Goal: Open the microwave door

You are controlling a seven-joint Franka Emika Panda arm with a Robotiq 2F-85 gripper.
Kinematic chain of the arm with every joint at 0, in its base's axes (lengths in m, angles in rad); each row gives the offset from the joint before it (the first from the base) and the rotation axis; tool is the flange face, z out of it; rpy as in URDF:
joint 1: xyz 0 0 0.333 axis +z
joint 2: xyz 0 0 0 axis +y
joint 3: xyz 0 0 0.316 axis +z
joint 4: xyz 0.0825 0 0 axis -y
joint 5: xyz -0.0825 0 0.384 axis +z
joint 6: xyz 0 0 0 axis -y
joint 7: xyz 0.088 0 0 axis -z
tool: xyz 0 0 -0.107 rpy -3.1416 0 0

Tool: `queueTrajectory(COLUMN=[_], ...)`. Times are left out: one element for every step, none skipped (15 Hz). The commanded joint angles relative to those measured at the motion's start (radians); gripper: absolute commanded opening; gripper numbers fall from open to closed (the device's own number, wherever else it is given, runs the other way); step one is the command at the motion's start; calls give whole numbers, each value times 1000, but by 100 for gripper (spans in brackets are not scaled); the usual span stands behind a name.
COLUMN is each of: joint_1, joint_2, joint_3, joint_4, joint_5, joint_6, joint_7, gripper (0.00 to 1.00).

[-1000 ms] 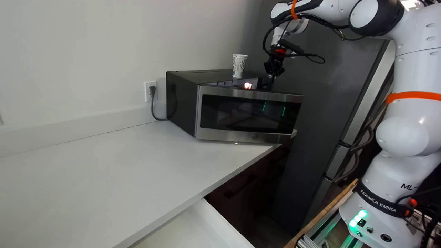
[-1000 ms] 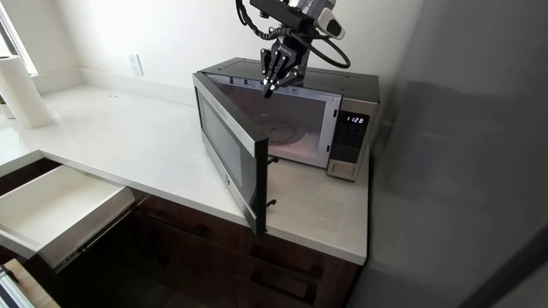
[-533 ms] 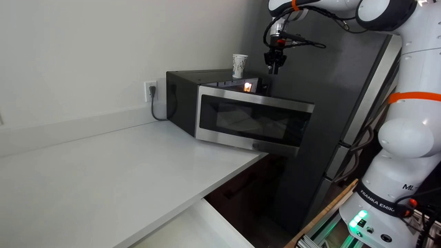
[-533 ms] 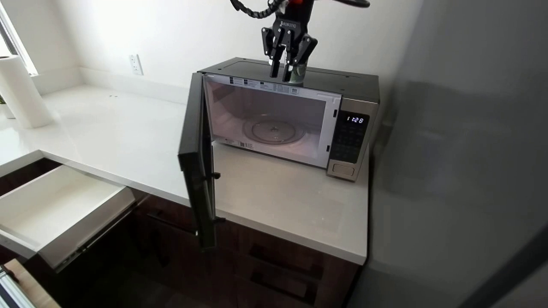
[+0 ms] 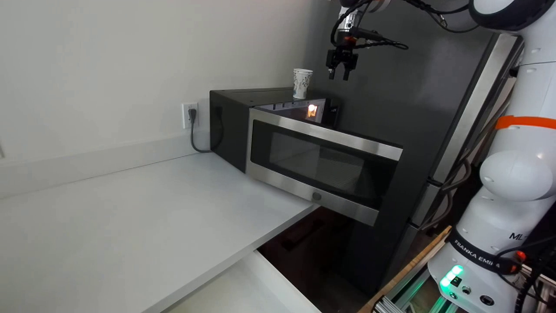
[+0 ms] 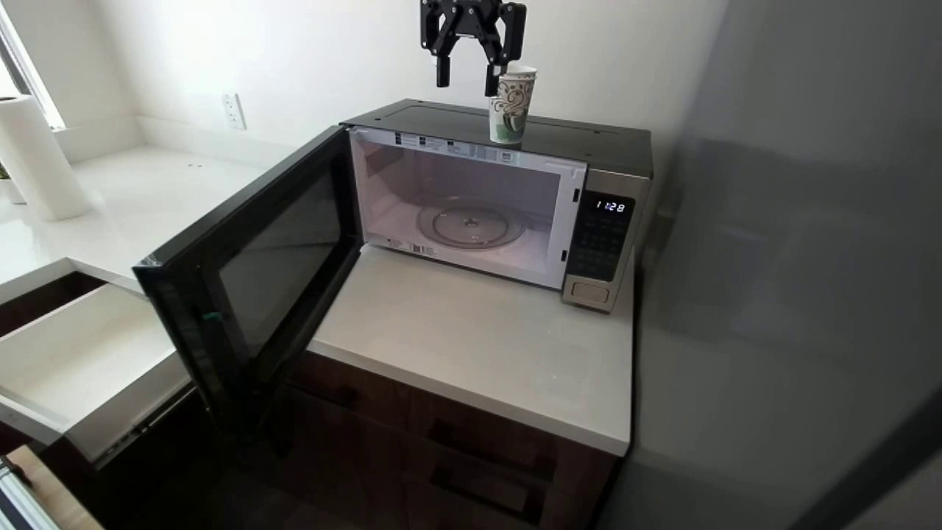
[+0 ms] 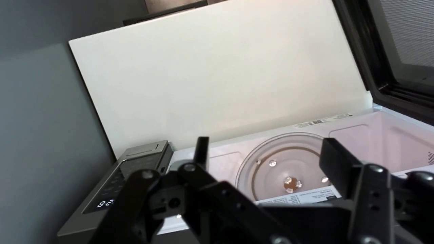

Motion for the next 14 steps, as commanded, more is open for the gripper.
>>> queueTrajectory(joint_1=[-1,-5,-1,2,6,7,6,5,7,9,11,14,17,21], joint_2=[2,10,9,7,2,-6,-16,-24,-36,-43,-52,-65,-73,-82], joint_3=[0,2,5,8,11,15,19,25,29,31,33,37,40,41], joint_4=[3,10,-7,-25,-59,-97,-135,-174,-224,-261,-309,-359,-405,-448], joint_5=[0,10,7,5,-8,-1,15,32,32,22,18,13,-3,-22], joint_6=[-3,16,37,58,98,134,179,214,260,307,369,427,493,547], joint_7=[0,-24,-32,-44,-48,-55,-64,-76,-85,-91,-95,-114,-139,-145], gripper=[96,96,97,100,100,100,100,100,100,100,100,100,100,100])
